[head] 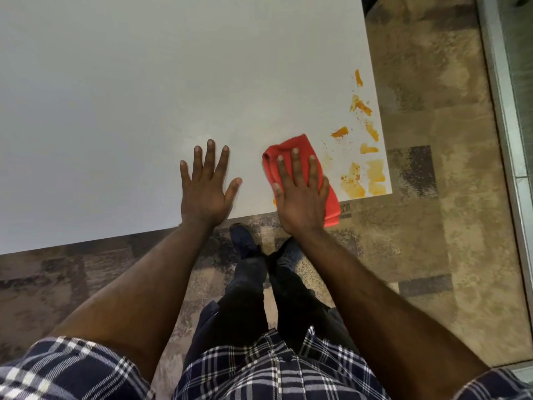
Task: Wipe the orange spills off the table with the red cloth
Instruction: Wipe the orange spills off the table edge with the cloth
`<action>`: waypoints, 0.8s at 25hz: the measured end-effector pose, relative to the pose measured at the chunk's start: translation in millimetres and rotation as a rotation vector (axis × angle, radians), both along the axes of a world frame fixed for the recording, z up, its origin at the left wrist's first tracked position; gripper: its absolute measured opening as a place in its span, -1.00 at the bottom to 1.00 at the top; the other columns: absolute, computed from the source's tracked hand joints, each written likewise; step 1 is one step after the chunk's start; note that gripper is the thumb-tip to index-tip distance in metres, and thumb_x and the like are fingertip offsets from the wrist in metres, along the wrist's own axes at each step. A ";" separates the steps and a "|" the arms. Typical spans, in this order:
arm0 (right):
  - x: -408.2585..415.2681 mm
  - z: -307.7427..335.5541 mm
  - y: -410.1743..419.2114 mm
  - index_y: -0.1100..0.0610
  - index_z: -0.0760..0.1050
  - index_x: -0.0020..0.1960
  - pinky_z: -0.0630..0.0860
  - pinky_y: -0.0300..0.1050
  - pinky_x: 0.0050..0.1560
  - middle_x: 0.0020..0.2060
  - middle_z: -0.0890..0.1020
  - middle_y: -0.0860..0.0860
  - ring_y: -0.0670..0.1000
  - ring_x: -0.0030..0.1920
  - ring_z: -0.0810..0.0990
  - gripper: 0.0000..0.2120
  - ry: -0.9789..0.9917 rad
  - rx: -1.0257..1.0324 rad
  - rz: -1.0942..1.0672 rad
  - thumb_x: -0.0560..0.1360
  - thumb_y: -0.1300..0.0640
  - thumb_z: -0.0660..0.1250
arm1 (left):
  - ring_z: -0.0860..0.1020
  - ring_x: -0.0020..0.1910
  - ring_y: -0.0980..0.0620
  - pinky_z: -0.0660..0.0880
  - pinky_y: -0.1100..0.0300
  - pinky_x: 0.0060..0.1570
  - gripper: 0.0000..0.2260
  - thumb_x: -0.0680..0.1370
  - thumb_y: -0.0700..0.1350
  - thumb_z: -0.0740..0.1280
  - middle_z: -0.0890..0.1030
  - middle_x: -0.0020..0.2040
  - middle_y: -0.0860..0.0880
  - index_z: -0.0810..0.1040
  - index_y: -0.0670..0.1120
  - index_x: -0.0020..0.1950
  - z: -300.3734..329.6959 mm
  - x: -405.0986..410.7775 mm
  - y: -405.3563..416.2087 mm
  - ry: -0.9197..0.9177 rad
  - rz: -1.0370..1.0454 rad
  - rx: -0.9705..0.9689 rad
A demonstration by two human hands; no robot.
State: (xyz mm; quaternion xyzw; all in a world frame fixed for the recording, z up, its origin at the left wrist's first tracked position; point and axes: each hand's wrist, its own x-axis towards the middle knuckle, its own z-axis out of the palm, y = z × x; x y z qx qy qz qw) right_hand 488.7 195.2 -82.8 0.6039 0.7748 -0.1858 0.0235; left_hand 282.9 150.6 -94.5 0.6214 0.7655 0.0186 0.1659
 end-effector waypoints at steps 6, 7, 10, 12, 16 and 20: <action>-39.2 -1.6 -26.4 -0.09 -0.11 0.58 -0.07 0.23 0.46 0.60 -0.06 -0.03 0.12 0.58 -0.13 -0.43 0.059 0.012 0.218 0.62 -0.15 -0.03 | -0.09 0.62 -0.14 -0.12 -0.25 0.53 -0.47 0.66 0.04 0.00 -0.03 0.65 -0.07 0.02 0.04 0.64 -3.2 -1.2 -0.3 -0.054 0.005 0.046; -38.3 -3.5 -29.8 -0.07 -0.11 0.58 -0.09 0.22 0.46 0.60 -0.06 -0.03 0.12 0.58 -0.13 -0.42 0.033 0.029 0.240 0.62 -0.14 -0.01 | -0.07 0.62 -0.14 -0.10 -0.24 0.54 -0.48 0.65 -0.03 0.01 0.00 0.65 -0.08 0.05 0.02 0.64 -2.6 -1.9 -0.3 -0.082 0.018 0.065; -16.0 -6.9 -24.1 -0.08 -0.14 0.58 -0.12 0.22 0.48 0.60 -0.09 -0.03 0.10 0.57 -0.18 -0.42 -0.010 0.032 0.270 0.63 -0.14 -0.04 | -0.01 0.62 -0.16 -0.07 -0.21 0.54 -0.43 0.58 -0.17 0.05 0.06 0.64 -0.07 0.11 -0.02 0.63 2.1 -2.7 0.1 -0.135 0.063 0.088; 6.4 -6.6 -15.1 -0.11 -0.15 0.58 -0.13 0.21 0.48 0.60 -0.09 -0.05 0.08 0.57 -0.20 -0.44 -0.027 0.037 0.217 0.63 -0.16 -0.08 | 0.01 0.62 -0.17 -0.07 -0.20 0.53 -0.44 0.60 -0.18 0.08 0.08 0.64 -0.08 0.12 -0.03 0.62 4.2 -1.3 0.6 -0.124 0.068 0.086; 23.0 -4.6 -2.9 -0.11 -0.13 0.58 -0.10 0.23 0.47 0.60 -0.08 -0.05 0.12 0.58 -0.15 -0.43 -0.056 0.051 0.064 0.63 -0.14 -0.02 | 0.00 0.62 -0.15 -0.08 -0.17 0.54 -0.48 0.66 -0.14 0.09 0.06 0.64 -0.06 0.11 -0.02 0.63 2.9 -0.3 -0.6 -0.099 0.069 0.078; -22.0 -2.2 -24.9 -0.07 -0.17 0.58 -0.21 0.23 0.44 0.59 -0.12 -0.02 0.14 0.56 -0.23 -0.38 0.003 0.023 0.150 0.62 -0.11 0.05 | -0.01 0.62 -0.14 -0.08 -0.16 0.55 -0.50 0.67 -0.11 0.06 0.07 0.64 -0.06 0.12 -0.02 0.63 1.4 0.3 0.8 -0.095 0.072 0.078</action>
